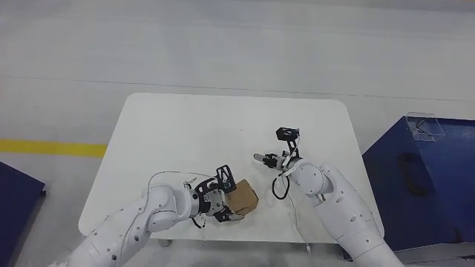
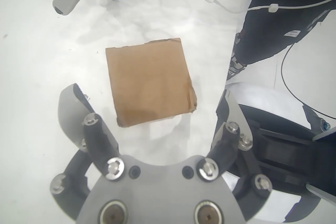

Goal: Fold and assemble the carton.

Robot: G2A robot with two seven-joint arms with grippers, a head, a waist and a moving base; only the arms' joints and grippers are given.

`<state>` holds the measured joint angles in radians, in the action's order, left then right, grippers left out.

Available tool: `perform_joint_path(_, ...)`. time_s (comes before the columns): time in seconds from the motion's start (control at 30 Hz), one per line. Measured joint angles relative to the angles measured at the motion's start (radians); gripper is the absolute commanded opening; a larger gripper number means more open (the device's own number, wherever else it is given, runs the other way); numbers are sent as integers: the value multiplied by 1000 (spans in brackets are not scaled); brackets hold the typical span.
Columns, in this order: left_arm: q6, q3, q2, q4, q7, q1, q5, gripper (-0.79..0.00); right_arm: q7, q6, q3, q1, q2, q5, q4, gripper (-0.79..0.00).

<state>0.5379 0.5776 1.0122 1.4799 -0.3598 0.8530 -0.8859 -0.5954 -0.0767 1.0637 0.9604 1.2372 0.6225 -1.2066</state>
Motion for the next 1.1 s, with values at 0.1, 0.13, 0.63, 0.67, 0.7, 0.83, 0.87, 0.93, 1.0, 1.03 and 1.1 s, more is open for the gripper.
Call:
perform_joint_path(0.1, 1, -13, 17, -27, -26, -20, 12, -46, 0, 0, 0, 0, 0, 0, 0, 0)
perform_joint_path(0.13, -2, -19, 24, -38, -33, -28, 7, -80, 0, 0, 0, 0, 0, 0, 0, 0)
perform_joint_path(0.63, 14, -8, 63, -73, -7, -41, -28, -785, 1, 0, 0, 0, 0, 1, 0, 0)
perform_joint_path(0.67, 30, 2, 62, -75, 5, -42, -13, -785, 6, 3, 3, 3, -1, 5, -1, 0)
perform_joint_path(0.7, 49, 17, 60, -81, 17, -44, 7, -785, 18, 3, 11, 8, -3, 9, -4, 0)
perform_joint_path(0.83, 152, 101, 49, -122, 114, -53, 121, -785, 55, 28, 122, 41, -17, -102, -42, 0)
perform_joint_path(0.87, 205, 127, 46, -154, 144, -60, 179, -785, 50, 47, 165, 57, -25, -144, -59, 0)
perform_joint_path(0.93, 281, 155, 47, -214, 172, -76, 274, -785, 47, 71, 226, 86, -36, -188, -88, 0)
perform_joint_path(1.0, 387, 154, 58, -302, 162, -103, 414, -785, 48, 93, 285, 126, -46, -220, -129, 0)
perform_joint_path(1.03, 425, 143, 65, -346, 141, -120, 481, -785, 46, 103, 306, 143, -50, -233, -147, 0)
perform_joint_path(1.1, 475, 96, 90, -450, 55, -171, 642, -785, 31, 118, 341, 179, -56, -255, -183, 0)
